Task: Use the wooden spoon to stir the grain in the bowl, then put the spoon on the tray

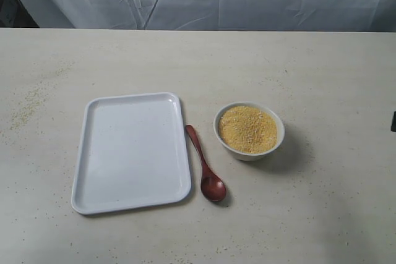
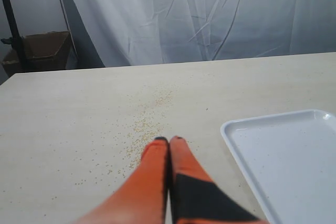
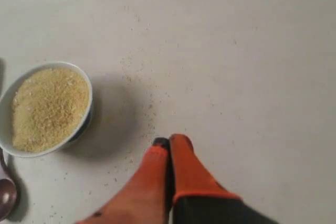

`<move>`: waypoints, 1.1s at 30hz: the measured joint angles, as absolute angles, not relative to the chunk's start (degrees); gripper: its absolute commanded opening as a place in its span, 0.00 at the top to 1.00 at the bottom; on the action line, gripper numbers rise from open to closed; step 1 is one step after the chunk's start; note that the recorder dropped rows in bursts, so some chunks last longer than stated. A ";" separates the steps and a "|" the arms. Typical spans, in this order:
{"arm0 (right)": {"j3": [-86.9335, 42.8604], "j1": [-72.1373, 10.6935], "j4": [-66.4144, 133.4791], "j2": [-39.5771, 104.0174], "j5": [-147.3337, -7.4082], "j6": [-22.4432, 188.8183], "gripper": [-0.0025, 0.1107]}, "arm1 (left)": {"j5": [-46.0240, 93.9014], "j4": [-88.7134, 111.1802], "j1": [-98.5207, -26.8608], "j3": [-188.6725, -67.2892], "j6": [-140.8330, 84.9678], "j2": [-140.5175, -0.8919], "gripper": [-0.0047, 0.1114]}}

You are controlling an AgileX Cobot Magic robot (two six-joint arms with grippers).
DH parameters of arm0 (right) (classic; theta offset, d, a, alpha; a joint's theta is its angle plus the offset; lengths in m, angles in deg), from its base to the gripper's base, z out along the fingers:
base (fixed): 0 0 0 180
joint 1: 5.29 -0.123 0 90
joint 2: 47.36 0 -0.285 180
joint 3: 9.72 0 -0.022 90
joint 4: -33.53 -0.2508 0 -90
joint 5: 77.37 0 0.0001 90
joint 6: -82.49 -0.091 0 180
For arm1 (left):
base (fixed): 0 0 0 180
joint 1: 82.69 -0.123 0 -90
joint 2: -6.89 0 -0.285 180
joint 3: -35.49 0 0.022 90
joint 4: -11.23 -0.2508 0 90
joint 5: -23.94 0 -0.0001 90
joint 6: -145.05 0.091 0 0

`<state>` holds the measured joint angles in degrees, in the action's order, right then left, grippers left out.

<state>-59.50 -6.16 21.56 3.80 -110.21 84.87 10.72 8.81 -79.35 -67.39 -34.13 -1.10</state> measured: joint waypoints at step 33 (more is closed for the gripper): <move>0.22 -52.83 40.23 78.43 -130.79 61.06 0.99 | 10.72 8.81 -79.35 -67.39 -34.13 -1.10 0.96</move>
<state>0.22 -52.83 40.23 78.43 -130.79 61.06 10.72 8.81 -79.35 -67.39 -34.13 -1.10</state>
